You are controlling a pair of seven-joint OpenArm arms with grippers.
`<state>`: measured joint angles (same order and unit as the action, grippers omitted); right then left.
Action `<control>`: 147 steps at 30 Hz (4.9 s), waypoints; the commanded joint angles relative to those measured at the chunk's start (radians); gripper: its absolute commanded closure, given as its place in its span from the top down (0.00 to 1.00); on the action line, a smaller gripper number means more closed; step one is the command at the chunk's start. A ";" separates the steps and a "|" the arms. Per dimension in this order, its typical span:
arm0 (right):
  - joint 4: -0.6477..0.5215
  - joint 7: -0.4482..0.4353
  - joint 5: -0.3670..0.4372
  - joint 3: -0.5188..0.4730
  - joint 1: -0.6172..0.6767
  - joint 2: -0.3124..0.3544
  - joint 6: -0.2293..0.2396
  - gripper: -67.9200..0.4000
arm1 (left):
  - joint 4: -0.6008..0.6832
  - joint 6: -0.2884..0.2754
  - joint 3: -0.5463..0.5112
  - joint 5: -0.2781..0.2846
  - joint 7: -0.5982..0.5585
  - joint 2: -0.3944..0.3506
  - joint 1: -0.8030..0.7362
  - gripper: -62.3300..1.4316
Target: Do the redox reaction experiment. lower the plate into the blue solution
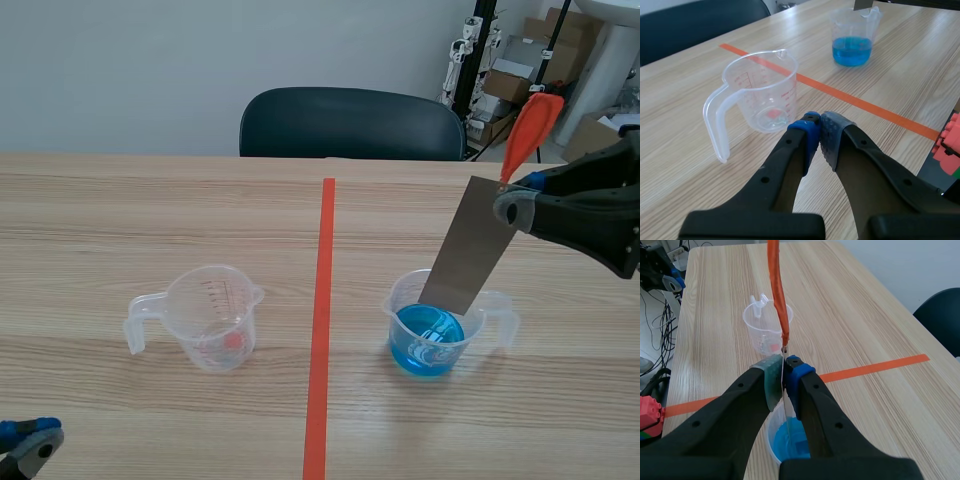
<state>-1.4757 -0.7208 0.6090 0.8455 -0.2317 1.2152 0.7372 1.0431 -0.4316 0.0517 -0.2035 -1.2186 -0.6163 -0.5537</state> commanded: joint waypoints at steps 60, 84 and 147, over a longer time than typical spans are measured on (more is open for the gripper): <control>0.357 -0.095 -0.247 -0.015 -0.012 -0.343 -0.041 0.01 | -0.308 0.276 0.129 -0.235 -0.335 0.322 0.141 1.00; 0.402 -0.112 -0.292 -0.015 -0.012 -0.376 -0.041 0.01 | -0.308 0.280 0.129 -0.235 -0.256 0.322 0.141 1.00; 0.402 -0.113 -0.291 -0.015 -0.012 -0.376 -0.041 0.01 | -0.308 0.280 0.129 -0.235 -0.277 0.322 0.142 1.00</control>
<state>-1.0668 -0.8299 0.3176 0.8452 -0.2325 0.8364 0.6952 0.7242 -0.1505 0.1829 -0.4450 -1.4811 -0.2966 -0.4046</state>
